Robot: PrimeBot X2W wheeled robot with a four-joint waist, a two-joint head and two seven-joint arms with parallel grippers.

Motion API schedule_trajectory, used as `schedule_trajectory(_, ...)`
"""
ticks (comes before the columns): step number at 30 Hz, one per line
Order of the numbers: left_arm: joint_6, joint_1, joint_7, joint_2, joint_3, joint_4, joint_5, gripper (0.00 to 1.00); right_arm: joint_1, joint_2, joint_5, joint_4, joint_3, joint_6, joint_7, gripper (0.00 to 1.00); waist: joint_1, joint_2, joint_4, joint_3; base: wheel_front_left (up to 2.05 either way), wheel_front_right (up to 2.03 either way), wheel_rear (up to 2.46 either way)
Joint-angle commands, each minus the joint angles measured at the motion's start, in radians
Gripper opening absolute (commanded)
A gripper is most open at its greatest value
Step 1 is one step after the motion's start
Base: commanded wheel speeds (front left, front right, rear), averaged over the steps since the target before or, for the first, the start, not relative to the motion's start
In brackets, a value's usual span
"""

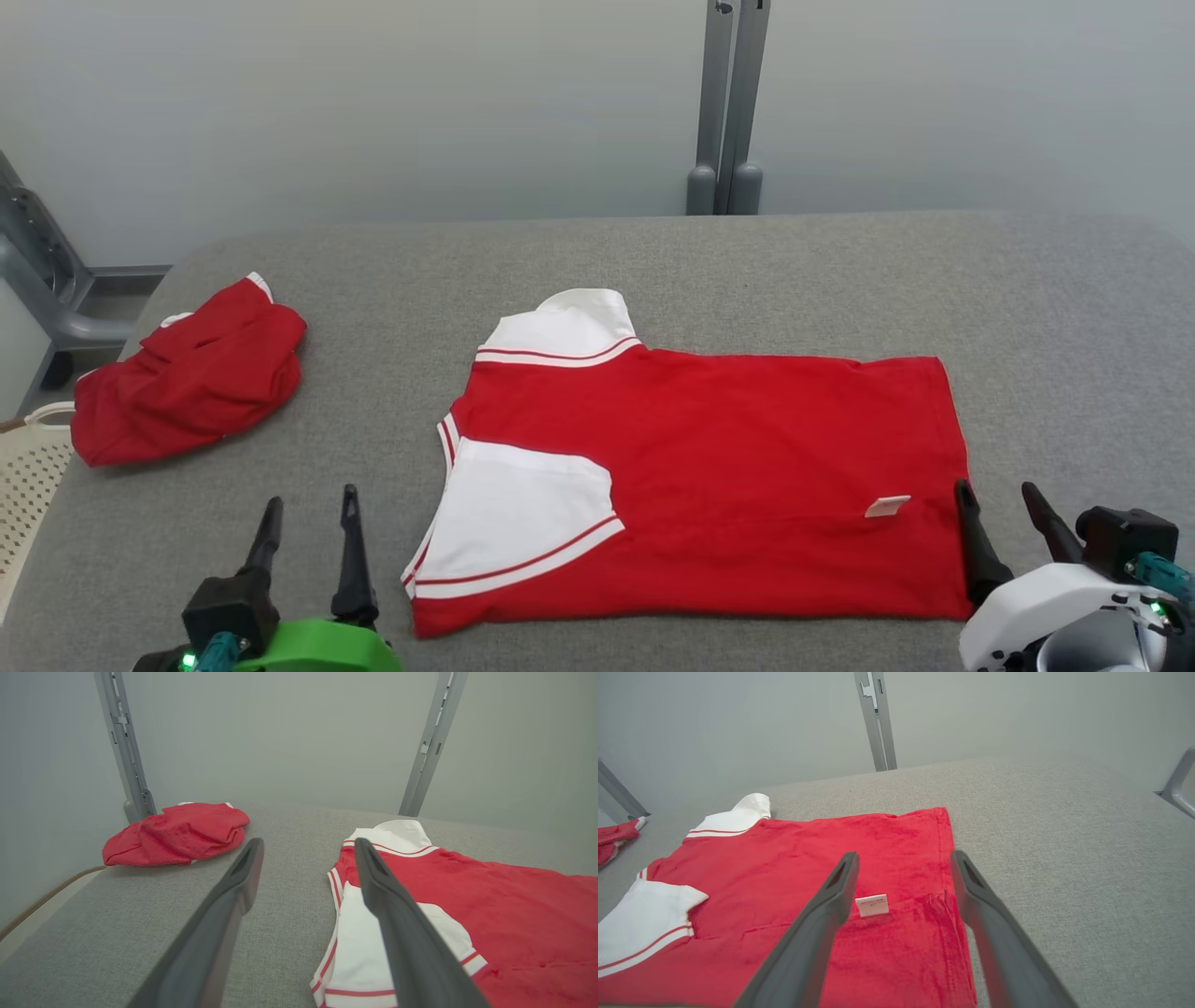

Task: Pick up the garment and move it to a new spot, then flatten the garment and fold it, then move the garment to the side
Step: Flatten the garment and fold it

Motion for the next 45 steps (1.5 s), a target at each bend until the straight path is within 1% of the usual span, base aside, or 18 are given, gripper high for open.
schedule_trajectory(1, 0.002, 0.019, -0.003, -0.004, 0.017, -0.006, -0.003, 1.0, 0.007, -0.002, 0.011, 0.006, 0.01, -0.001, -0.011, 1.0, 0.0, 0.0, 0.007, -0.013, 0.0, 0.0, 0.0)
schedule_trajectory(4, -0.005, 0.034, -0.003, -0.001, 0.045, -0.014, 0.008, 1.0, 0.0, -0.002, 0.027, 0.023, 0.04, -0.001, -0.023, 1.0, 0.0, 0.0, 0.01, -0.028, 0.0, 0.0, 0.0)
schedule_trajectory(7, -0.022, 0.049, -0.003, 0.01, 0.06, -0.023, 0.023, 1.0, -0.009, -0.002, 0.035, 0.04, 0.067, -0.001, -0.032, 1.0, 0.0, 0.0, 0.012, -0.038, 0.0, 0.0, 0.0)
schedule_trajectory(12, -0.025, 0.066, -0.003, 0.039, 0.052, -0.005, 0.053, 1.0, -0.006, -0.002, 0.053, 0.061, 0.121, -0.001, -0.045, 1.0, 0.0, 0.0, 0.02, -0.055, 0.0, 0.0, 0.0)
schedule_trajectory(16, -0.05, 0.079, 0.007, 0.063, 0.041, 0.004, 0.048, 1.0, 0.012, -0.002, 0.065, 0.064, 0.172, -0.001, -0.06, 1.0, 0.0, 0.0, 0.031, -0.063, 0.0, 0.0, 0.0)
schedule_trajectory(19, -0.068, 0.087, 0.01, 0.069, 0.037, 0.003, 0.033, 1.0, 0.024, -0.002, 0.075, 0.066, 0.191, -0.001, -0.069, 1.0, 0.0, 0.0, 0.039, -0.065, 0.0, 0.0, 0.0)
schedule_trajectory(23, -0.094, 0.091, 0.01, 0.076, 0.032, 0.002, 0.019, 1.0, 0.028, -0.002, 0.082, 0.068, 0.202, -0.001, -0.078, 1.0, 0.0, 0.0, 0.049, -0.063, 0.0, 0.0, 0.0)
schedule_trajectory(26, -0.098, 0.089, 0.012, 0.063, 0.026, -0.01, 0.01, 1.0, 0.032, -0.002, 0.078, 0.066, 0.204, -0.001, -0.085, 1.0, 0.0, 0.0, 0.052, -0.06, 0.0, 0.0, 0.0)
schedule_trajectory(33, -0.107, 0.059, 0.012, 0.054, 0.027, 0.004, -0.002, 1.0, 0.024, -0.002, 0.075, 0.071, 0.192, -0.001, -0.082, 1.0, 0.0, 0.0, 0.05, -0.05, 0.0, 0.0, 0.0)
schedule_trajectory(39, -0.118, 0.03, 0.066, 0.051, 0.005, 0.022, -0.013, 1.0, 0.0, -0.003, 0.1, 0.076, 0.172, -0.001, -0.063, 1.0, 0.0, 0.0, 0.041, -0.04, 0.0, 0.0, 0.0)
schedule_trajectory(42, -0.126, 0.005, 0.093, 0.05, -0.006, 0.03, -0.016, 1.0, -0.008, -0.002, 0.092, 0.077, 0.159, -0.001, -0.044, 1.0, 0.0, 0.0, 0.038, -0.033, 0.0, 0.0, 0.0)
schedule_trajectory(45, -0.142, -0.053, 0.13, 0.047, -0.025, 0.054, -0.01, 1.0, -0.03, -0.002, 0.087, 0.072, 0.14, -0.001, 0.006, 1.0, 0.0, 0.0, 0.028, -0.017, 0.0, 0.0, 0.0)
